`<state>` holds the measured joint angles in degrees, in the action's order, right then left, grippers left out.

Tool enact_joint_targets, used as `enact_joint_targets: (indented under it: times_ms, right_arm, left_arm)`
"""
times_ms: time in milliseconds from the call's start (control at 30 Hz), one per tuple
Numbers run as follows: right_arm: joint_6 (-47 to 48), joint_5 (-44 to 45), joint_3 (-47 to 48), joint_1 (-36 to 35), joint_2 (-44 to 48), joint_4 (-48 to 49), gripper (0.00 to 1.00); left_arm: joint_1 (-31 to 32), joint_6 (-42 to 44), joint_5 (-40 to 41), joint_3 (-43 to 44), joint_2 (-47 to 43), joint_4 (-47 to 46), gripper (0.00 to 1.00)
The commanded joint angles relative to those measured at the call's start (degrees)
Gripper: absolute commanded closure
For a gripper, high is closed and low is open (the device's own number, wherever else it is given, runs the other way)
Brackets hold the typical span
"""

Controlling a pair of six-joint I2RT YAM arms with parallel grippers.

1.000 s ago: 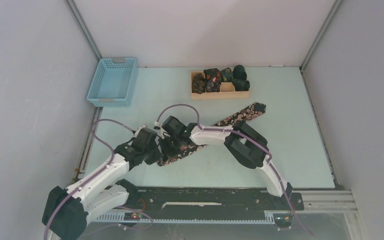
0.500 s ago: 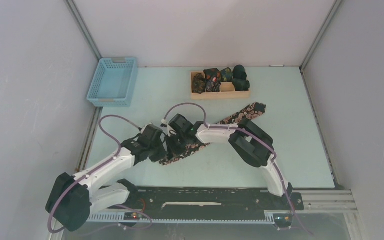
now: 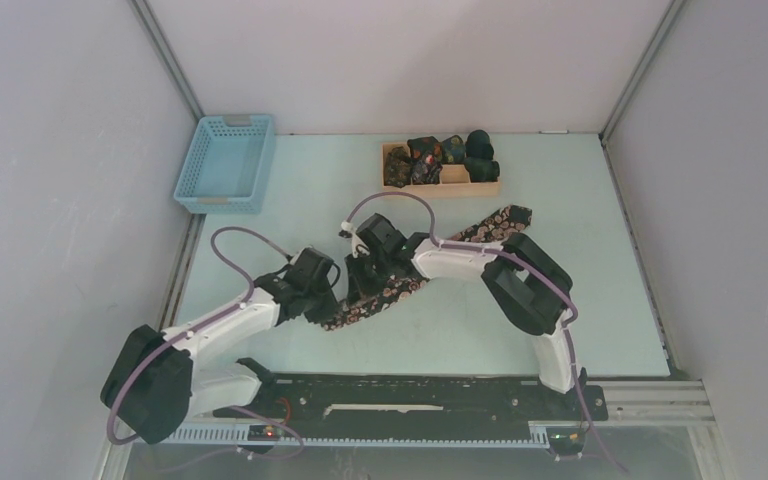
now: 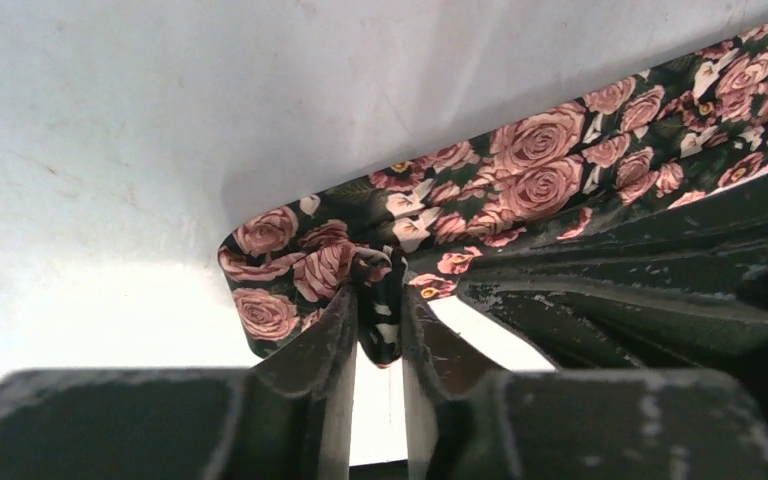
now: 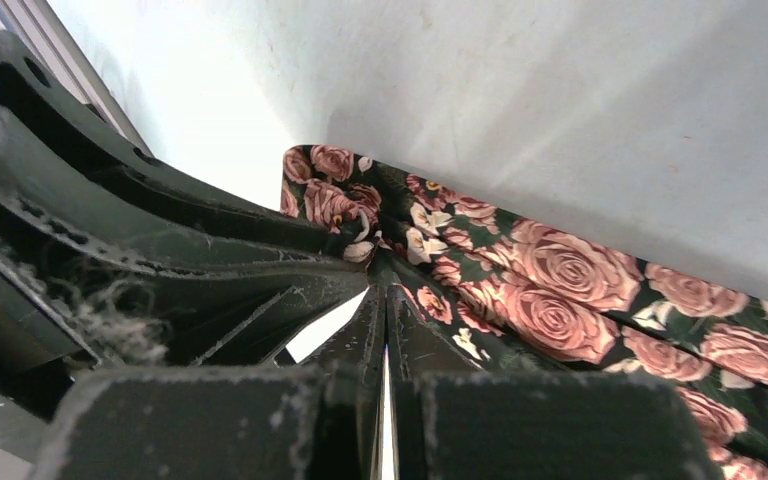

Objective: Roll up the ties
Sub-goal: Roll the tie at the center of the board.

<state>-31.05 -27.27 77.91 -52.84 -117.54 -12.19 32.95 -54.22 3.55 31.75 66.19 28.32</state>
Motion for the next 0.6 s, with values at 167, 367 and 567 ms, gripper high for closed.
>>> enact_joint_targets:
  times_ms: [167, 367, 567]
  right_arm:
    - [0.6, 0.3, -1.0, 0.5, 3.6, 2.4, 1.00]
    - [0.2, -0.5, -1.0, -0.2, 4.1, 3.4, 0.99]
    - [-0.2, -1.8, -1.0, -1.4, 4.0, 4.9, 0.97]
  left_arm:
    - [2.2, 1.2, -0.3, 2.1, -0.4, -2.7, 0.54]
    - [2.2, 0.7, 1.3, 0.4, -3.2, -2.7, 0.53]
    - [2.2, 1.0, 2.7, -1.3, -7.0, -3.0, 0.45]
